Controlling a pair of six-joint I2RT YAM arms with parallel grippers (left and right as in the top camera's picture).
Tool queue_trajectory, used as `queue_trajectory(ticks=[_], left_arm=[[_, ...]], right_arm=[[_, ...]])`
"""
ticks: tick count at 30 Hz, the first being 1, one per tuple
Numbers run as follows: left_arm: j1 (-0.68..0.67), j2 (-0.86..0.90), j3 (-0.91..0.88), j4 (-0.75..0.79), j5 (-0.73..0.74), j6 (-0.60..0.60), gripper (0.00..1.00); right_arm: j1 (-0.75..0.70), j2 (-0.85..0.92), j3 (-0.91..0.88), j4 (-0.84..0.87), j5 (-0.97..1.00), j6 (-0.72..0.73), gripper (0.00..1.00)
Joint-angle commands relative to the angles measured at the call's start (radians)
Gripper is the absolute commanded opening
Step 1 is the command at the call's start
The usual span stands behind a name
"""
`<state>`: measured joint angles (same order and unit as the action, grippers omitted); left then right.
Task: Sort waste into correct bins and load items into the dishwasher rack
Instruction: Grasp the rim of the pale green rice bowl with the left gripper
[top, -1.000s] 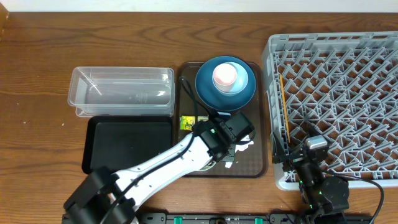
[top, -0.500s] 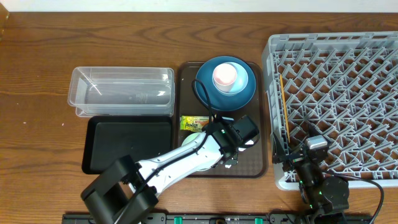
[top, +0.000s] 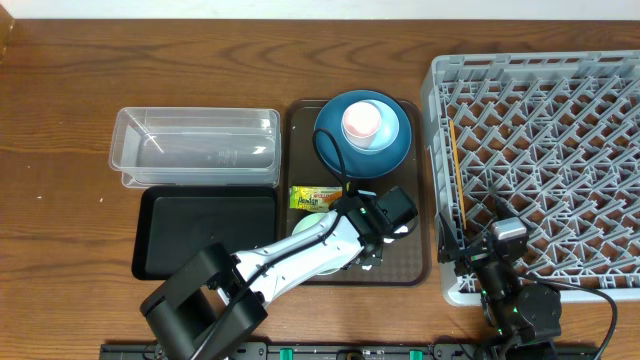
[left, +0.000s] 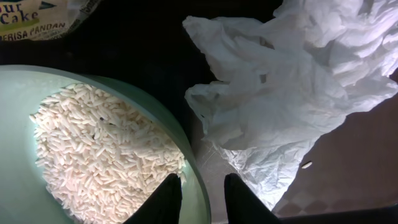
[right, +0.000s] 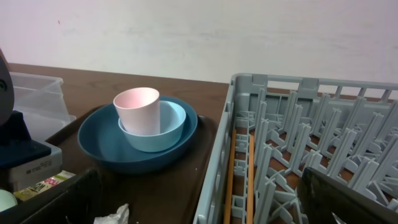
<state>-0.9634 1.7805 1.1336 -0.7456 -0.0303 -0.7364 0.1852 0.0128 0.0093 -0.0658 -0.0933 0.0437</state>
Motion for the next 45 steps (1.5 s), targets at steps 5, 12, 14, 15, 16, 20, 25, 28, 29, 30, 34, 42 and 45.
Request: queue_trajectory(ticks=[5, 12, 14, 15, 16, 20, 25, 28, 29, 30, 34, 42, 45], left_arm=[[-0.002, 0.015, -0.014, 0.003, -0.05, -0.002, 0.22], [-0.002, 0.015, -0.017, 0.003, -0.05, -0.002, 0.22], [-0.002, 0.015, -0.017, 0.003, -0.051, -0.002, 0.22], [-0.002, 0.015, -0.017, 0.003, -0.058, -0.002, 0.22], [-0.002, 0.015, -0.017, 0.003, -0.064, -0.002, 0.22], [-0.002, 0.015, -0.017, 0.003, -0.068, -0.002, 0.22], [-0.002, 0.015, -0.017, 0.003, -0.068, -0.002, 0.22], [-0.002, 0.015, -0.017, 0.003, -0.068, -0.002, 0.22], [-0.002, 0.015, -0.017, 0.003, -0.068, -0.002, 0.22], [-0.002, 0.015, -0.017, 0.003, -0.068, -0.002, 0.22], [-0.002, 0.015, -0.017, 0.003, -0.068, -0.002, 0.22], [-0.003, 0.015, -0.017, 0.002, -0.068, -0.002, 0.22], [-0.003, 0.015, -0.017, -0.002, -0.068, -0.002, 0.22]], right_arm=[[0.003, -0.002, -0.004, -0.002, 0.008, -0.008, 0.99], [0.003, -0.002, -0.004, -0.001, 0.008, -0.008, 0.99], [0.003, -0.002, -0.004, -0.001, 0.007, -0.008, 0.99], [0.003, -0.002, -0.004, -0.002, 0.008, -0.008, 0.99], [0.003, -0.002, -0.004, -0.001, 0.007, -0.008, 0.99], [0.003, -0.002, -0.004, -0.001, 0.008, -0.008, 0.99], [0.003, -0.002, -0.004, -0.001, 0.007, -0.008, 0.99], [0.003, -0.002, -0.004, -0.001, 0.007, -0.008, 0.99], [0.003, -0.002, -0.004, -0.001, 0.007, -0.008, 0.99], [0.003, -0.002, -0.004, -0.001, 0.008, -0.008, 0.99], [0.003, -0.002, -0.004, -0.002, 0.007, -0.008, 0.99], [0.003, -0.002, -0.004, -0.001, 0.008, -0.008, 0.99], [0.003, -0.002, -0.004, -0.001, 0.007, -0.008, 0.99]])
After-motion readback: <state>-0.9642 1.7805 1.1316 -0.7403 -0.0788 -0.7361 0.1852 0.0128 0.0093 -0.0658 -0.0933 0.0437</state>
